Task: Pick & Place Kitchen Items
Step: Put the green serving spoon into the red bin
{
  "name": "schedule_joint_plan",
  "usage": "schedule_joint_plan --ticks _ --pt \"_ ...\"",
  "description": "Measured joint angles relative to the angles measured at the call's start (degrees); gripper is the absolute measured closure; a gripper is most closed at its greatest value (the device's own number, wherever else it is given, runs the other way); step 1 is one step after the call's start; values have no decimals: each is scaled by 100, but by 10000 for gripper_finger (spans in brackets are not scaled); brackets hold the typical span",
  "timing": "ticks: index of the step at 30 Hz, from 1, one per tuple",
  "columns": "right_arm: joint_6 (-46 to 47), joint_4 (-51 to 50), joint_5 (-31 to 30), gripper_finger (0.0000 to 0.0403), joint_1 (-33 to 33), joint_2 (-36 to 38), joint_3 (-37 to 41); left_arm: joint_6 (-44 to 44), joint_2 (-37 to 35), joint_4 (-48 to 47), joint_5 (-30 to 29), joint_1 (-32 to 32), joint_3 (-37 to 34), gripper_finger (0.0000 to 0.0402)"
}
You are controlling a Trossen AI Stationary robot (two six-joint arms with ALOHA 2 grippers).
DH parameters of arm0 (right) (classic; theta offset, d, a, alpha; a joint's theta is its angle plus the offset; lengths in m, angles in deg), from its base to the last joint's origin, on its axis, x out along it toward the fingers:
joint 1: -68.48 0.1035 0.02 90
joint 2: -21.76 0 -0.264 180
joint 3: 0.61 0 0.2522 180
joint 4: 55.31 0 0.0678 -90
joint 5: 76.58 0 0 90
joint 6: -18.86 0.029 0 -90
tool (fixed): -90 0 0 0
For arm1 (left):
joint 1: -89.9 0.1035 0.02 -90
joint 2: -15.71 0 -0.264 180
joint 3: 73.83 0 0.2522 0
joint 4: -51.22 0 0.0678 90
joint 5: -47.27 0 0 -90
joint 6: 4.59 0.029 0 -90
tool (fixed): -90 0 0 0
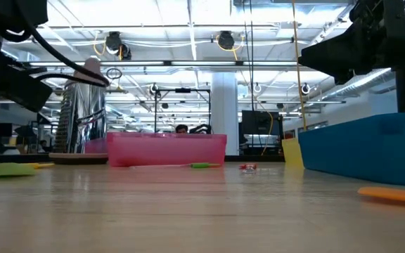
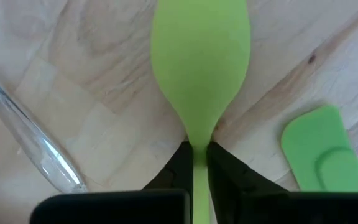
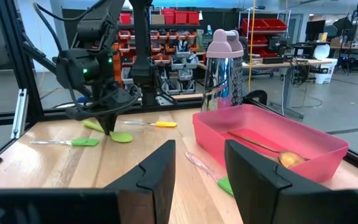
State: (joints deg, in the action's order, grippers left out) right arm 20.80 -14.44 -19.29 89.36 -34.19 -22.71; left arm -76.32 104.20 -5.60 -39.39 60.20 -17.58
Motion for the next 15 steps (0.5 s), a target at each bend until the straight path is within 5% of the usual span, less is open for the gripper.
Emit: schedule_joint_plan --ticks 6,15 --pt "-2 7 -1 273 -4 0 0 779 13 -118 -1461 75 824 394" --pt "-2 27 -1 273 -4 -1 -2 3017 13 -162 -2357 1049 1865 394"
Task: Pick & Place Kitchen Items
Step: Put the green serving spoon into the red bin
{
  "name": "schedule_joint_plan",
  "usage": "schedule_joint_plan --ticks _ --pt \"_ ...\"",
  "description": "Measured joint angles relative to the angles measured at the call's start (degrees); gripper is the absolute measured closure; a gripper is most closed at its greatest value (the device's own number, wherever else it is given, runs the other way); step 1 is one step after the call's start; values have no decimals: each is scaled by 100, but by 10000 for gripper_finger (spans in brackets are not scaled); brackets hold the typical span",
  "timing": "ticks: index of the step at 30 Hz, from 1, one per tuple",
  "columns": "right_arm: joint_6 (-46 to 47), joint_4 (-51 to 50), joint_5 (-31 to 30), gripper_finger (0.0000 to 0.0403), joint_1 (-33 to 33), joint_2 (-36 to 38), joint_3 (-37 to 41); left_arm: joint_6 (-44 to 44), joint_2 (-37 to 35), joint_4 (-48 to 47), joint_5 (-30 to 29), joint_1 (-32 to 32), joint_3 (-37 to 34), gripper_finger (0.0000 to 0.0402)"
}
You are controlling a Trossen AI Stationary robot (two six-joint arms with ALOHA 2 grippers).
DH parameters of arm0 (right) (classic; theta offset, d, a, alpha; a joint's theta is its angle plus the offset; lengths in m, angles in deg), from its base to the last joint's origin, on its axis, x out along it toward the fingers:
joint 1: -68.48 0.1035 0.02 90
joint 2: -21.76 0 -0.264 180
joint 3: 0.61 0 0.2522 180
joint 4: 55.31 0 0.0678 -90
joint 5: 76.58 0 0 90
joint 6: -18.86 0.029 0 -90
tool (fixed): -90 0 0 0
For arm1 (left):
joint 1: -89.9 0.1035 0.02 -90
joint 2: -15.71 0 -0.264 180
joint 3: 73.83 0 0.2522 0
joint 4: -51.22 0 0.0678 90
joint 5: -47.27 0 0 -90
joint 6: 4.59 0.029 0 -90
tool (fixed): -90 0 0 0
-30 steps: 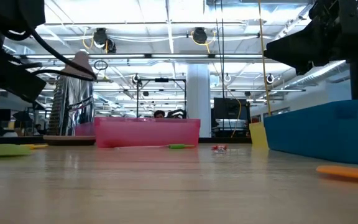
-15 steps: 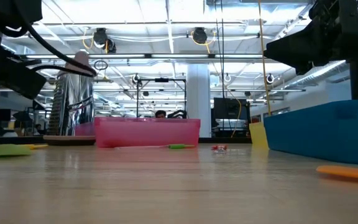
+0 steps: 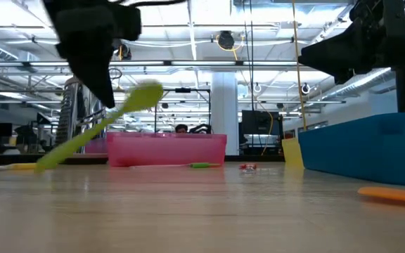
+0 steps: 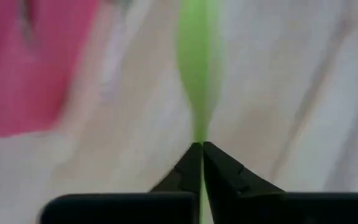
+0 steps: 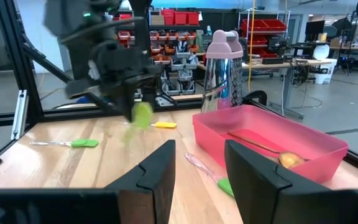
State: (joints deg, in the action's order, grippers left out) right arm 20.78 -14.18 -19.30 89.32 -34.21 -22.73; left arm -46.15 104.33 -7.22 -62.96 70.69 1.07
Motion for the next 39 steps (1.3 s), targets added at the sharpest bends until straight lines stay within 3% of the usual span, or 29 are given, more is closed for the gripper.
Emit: schedule_joint_plan --ticks 6,9,15,20,24,29,34,39 --pt "-146 14 -1 273 0 1 0 1944 -9 507 -212 1117 477 393" --pt "-153 13 -1 273 0 2 0 2786 -8 1038 -45 1666 582 399" --pt "-151 -69 -1 273 0 2 0 2923 -9 1206 1001 2313 584 367" --pt "80 -162 3 273 4 2 0 2545 -9 1039 1033 1996 152 321" --pt "349 -162 122 273 77 1 0 1650 -11 1420 551 1483 -502 294" --pt "464 -163 304 273 154 1 0 687 -9 2847 75 998 -1612 279" --pt "505 -161 289 273 175 2 0 323 -9 4432 -113 720 -2475 278" --pt "498 -162 283 273 175 0 0 325 -9 4946 -554 553 -2835 285"
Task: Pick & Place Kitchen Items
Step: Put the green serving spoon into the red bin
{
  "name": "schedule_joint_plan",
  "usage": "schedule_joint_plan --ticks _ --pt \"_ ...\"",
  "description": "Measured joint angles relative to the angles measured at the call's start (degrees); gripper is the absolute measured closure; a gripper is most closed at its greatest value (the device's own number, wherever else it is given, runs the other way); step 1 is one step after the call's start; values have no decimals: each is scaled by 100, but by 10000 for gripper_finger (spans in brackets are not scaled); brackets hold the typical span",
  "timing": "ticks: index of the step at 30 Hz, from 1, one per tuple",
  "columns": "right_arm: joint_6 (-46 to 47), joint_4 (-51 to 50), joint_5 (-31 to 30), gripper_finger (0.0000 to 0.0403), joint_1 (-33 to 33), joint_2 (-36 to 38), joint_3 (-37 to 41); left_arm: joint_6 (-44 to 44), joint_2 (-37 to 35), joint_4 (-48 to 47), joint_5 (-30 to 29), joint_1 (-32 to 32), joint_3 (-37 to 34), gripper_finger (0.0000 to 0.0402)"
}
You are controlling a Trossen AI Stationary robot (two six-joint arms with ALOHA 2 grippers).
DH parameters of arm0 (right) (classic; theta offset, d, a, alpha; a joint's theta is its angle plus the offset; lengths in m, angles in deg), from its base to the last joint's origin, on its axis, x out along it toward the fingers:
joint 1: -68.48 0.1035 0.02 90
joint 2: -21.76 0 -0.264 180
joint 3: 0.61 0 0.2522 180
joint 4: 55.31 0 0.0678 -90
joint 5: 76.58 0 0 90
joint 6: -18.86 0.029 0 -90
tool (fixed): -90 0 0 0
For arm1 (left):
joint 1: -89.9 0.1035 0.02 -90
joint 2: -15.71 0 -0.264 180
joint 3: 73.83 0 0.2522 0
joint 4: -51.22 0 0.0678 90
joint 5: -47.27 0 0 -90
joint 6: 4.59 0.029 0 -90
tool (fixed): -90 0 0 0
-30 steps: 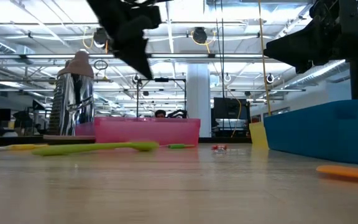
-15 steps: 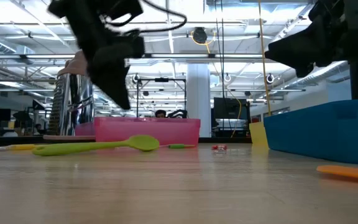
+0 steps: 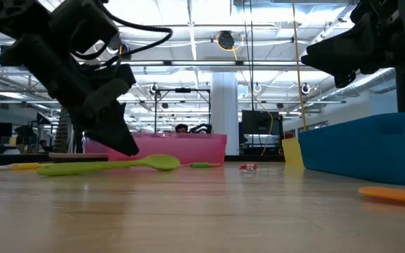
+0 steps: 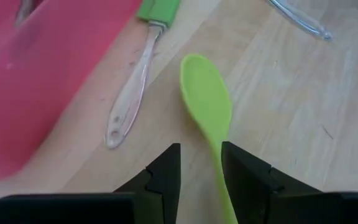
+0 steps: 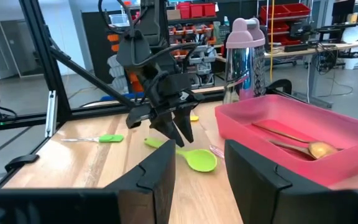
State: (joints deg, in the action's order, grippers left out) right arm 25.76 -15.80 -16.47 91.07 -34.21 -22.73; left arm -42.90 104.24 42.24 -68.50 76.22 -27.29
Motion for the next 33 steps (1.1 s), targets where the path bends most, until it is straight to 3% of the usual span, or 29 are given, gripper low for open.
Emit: schedule_joint_plan --ticks 14,25,28,33 --pt "-4 2 -4 273 0 2 0 -42 3 72 -251 -352 -43 286" --pt "-4 11 -6 273 0 0 0 -199 1060 677 -588 -378 -23 288" --pt "-5 16 -12 273 -2 1 0 -210 1084 688 -689 -378 -21 308" --pt "-7 20 -11 273 -2 0 0 -210 999 776 -731 -352 -30 382"
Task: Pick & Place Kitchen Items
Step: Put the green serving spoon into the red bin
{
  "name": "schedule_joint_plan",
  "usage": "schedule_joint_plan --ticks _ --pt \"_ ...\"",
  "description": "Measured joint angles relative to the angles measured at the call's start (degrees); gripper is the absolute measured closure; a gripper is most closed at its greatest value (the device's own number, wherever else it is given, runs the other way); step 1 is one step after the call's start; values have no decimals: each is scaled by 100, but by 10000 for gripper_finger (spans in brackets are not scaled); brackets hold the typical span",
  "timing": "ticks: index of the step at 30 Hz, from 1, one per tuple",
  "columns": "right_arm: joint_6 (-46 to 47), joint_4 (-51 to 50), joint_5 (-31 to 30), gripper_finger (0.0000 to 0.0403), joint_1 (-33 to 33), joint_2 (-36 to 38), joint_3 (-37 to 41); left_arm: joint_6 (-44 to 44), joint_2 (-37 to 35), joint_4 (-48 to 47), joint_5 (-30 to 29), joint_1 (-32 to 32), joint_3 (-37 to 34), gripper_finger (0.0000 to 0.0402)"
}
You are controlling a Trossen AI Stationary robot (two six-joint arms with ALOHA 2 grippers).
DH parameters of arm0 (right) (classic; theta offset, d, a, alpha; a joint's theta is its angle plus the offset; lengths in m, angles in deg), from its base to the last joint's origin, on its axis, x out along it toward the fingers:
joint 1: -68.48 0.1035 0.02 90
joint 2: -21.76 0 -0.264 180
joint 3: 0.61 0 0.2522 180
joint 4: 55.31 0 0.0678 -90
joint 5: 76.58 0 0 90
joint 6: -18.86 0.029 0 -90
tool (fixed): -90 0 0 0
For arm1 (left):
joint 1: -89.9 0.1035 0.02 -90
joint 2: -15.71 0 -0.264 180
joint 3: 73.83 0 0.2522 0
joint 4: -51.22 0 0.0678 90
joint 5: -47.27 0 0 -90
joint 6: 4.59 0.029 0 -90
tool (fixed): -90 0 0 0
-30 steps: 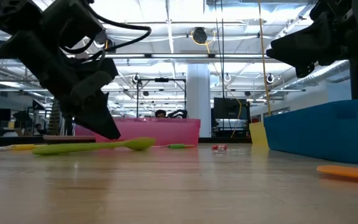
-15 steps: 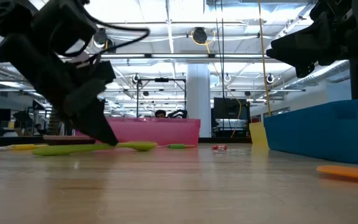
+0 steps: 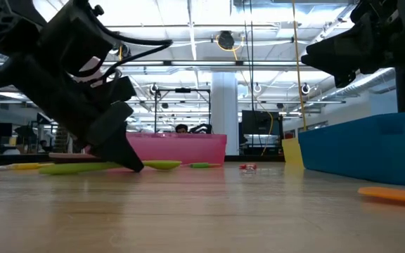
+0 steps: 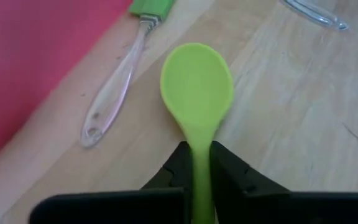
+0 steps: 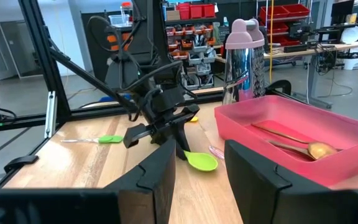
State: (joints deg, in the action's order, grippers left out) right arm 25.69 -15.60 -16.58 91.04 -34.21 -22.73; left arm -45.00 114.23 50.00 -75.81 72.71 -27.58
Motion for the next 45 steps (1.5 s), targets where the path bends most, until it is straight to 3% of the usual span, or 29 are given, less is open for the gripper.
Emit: schedule_joint_plan --ticks 5,12,18,24,29,36,45 --pt "0 2 -15 273 0 0 0 655 20 643 -105 41 213 374" --pt "-61 24 -17 273 0 1 0 2602 5 461 139 413 1511 384" --pt "-46 12 -3 273 0 0 0 3161 2 -876 885 1153 2677 368" --pt "-44 -20 0 273 0 0 0 3528 -2 -2283 917 2042 3504 383" --pt "-44 -20 2 273 0 0 0 3674 -1 -2594 1216 2891 3443 378" --pt "-44 -22 4 273 0 0 0 4338 521 -2569 2287 3511 3324 383" --pt "-47 -59 2 273 -2 0 0 4246 1150 -2583 2271 3663 3324 338"
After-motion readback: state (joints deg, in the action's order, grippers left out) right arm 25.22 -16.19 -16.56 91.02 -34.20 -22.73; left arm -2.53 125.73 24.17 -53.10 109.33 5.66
